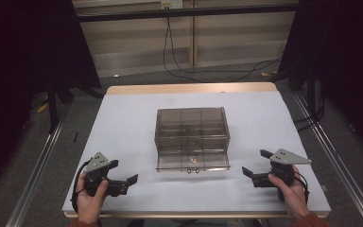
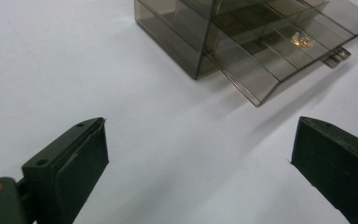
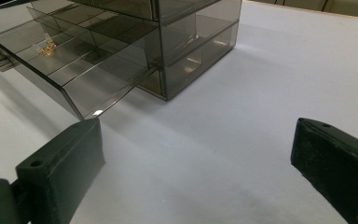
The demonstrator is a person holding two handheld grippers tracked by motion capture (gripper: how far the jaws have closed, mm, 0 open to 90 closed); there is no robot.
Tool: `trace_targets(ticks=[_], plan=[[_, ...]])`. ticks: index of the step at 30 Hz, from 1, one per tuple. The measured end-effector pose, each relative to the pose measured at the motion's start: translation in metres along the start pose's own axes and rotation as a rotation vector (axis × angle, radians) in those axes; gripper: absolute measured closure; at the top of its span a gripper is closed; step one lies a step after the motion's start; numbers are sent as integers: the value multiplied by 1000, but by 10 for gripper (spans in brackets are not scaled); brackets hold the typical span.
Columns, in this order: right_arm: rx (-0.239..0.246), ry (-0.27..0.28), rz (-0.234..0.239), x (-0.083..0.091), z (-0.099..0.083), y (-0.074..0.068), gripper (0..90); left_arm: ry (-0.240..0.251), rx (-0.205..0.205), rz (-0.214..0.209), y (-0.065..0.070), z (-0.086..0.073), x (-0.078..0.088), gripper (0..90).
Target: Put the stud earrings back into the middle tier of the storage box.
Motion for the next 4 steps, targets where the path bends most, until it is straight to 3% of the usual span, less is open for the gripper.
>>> trace_targets(ticks=[4], plan=[[-4, -3, 2, 0, 0, 0, 18, 32, 14, 35, -6, -1, 3, 27]])
Point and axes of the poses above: each handheld gripper's, and its own axes: x roughly backward along the jaws, z roughly out of its top, y roughly to its right, the point moved 4 cm from there along -x, roughly forward along the jaws, and after that the axes turned 2 degrees about y, right-handed, at the moved point
